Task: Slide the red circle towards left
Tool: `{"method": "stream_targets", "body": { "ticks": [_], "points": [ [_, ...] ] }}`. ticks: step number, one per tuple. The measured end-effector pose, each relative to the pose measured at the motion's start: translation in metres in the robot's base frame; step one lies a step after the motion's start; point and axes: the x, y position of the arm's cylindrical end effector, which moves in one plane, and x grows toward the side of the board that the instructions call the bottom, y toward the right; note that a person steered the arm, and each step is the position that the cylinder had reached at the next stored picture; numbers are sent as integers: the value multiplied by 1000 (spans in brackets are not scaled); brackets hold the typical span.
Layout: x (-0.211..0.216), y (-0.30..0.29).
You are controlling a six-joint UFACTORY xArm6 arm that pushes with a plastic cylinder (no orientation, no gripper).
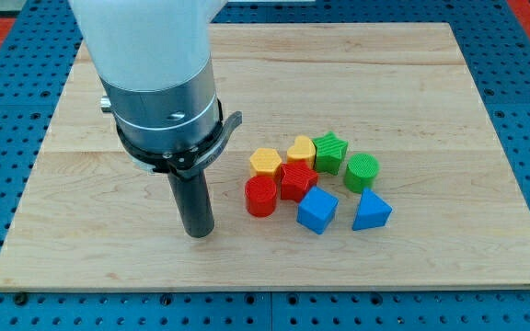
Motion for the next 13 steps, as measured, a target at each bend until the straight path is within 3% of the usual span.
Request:
{"method": "stream_targets", "body": {
  "ticks": [2,5,8,9,11,13],
  "points": [
    [42,31],
    [36,152],
    [-28,155],
    [-42,114],
    [-40,27],
    [-39,15]
  ]
}}
